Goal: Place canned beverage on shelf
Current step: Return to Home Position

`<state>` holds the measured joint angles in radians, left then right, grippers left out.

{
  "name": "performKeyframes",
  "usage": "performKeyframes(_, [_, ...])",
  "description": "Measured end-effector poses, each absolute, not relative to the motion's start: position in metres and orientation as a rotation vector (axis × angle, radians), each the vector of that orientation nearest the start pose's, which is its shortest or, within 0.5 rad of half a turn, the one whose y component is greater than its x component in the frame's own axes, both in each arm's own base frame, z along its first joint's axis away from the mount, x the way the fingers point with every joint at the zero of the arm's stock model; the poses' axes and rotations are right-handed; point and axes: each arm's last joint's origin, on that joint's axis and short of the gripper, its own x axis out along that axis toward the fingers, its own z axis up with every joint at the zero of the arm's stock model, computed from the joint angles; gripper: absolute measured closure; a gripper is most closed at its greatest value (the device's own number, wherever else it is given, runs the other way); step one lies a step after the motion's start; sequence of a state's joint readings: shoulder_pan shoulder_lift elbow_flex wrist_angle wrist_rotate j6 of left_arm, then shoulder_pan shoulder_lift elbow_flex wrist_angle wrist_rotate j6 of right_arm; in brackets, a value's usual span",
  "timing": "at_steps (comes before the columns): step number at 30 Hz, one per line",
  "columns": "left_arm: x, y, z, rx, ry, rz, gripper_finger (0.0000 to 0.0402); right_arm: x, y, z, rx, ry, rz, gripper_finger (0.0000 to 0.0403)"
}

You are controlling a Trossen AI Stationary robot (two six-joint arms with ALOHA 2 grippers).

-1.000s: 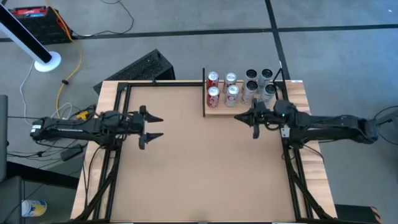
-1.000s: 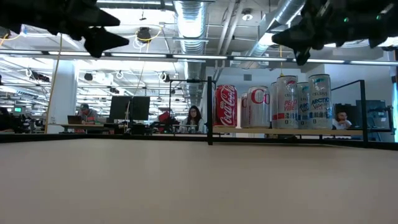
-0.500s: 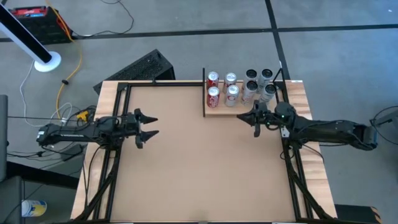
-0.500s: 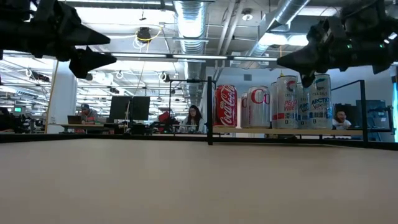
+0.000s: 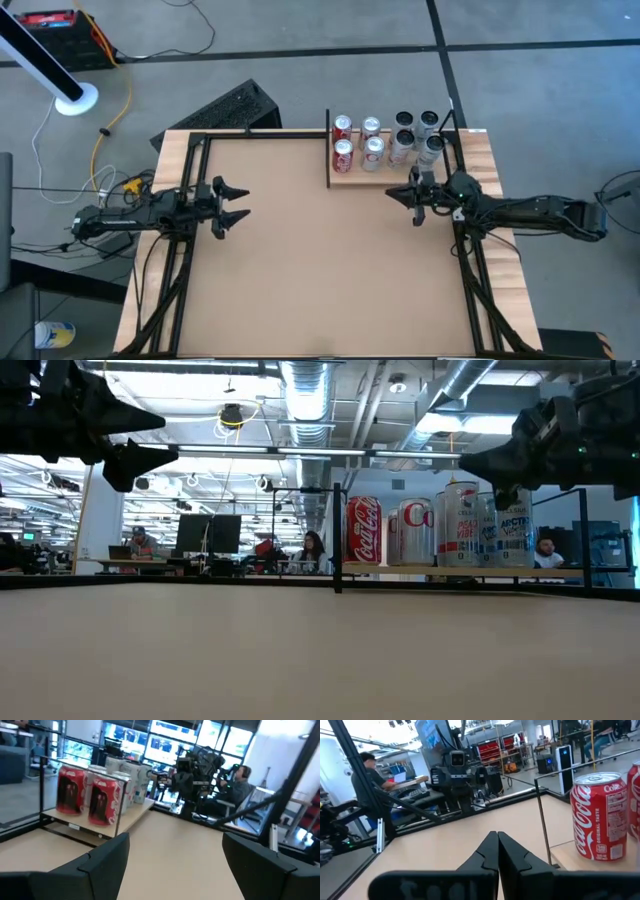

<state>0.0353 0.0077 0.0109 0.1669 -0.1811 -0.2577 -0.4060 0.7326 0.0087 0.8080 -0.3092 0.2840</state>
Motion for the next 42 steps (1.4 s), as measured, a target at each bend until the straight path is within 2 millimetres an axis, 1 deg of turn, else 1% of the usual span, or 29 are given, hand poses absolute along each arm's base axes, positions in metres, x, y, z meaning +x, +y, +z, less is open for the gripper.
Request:
performKeyframes(4, [0.096, 0.007, 0.180, -0.254, -0.162, 0.130, 0.0098, 0.134, -0.048, 0.171, 0.235, -0.092, -0.089, 0.0379])
performKeyframes(6, [0.096, 0.006, 0.178, -0.249, -0.141, 0.119, 0.0098, 0.134, -0.049, 0.171, 0.241, -0.094, -0.117, 0.0378])
performKeyframes(13, [0.097, 0.007, 0.171, -0.232, -0.064, 0.141, 0.0098, 0.134, -0.050, 0.170, 0.263, -0.095, -0.161, 0.0372])
performKeyframes(20, [0.097, 0.007, 0.170, -0.232, -0.063, 0.141, 0.0098, 0.134, -0.051, 0.164, 0.283, -0.037, -0.170, 0.0371])
performKeyframes(29, [0.097, 0.007, 0.170, -0.233, -0.063, 0.141, 0.0098, 0.133, -0.050, 0.151, 0.327, 0.090, -0.190, 0.0370])
performKeyframes(42, [0.097, 0.007, 0.170, -0.233, -0.063, 0.141, 0.0098, 0.127, -0.048, 0.126, 0.410, 0.346, -0.226, 0.0370])
